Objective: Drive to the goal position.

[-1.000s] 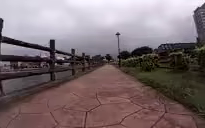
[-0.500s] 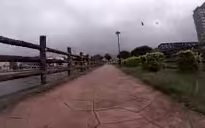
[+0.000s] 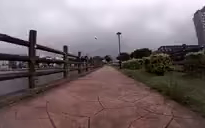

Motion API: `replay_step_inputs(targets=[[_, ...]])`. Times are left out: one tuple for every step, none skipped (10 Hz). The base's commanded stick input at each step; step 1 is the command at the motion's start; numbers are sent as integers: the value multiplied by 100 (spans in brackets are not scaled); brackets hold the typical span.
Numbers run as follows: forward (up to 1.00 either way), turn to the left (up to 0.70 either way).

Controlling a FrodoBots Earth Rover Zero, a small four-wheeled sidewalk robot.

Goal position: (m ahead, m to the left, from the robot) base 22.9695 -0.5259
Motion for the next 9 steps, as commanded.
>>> replay_step_inputs(targets=[[100,0],[100,0],[100,0],[100,0],[100,0],[100,0],[100,0],[100,0],[100,0]])
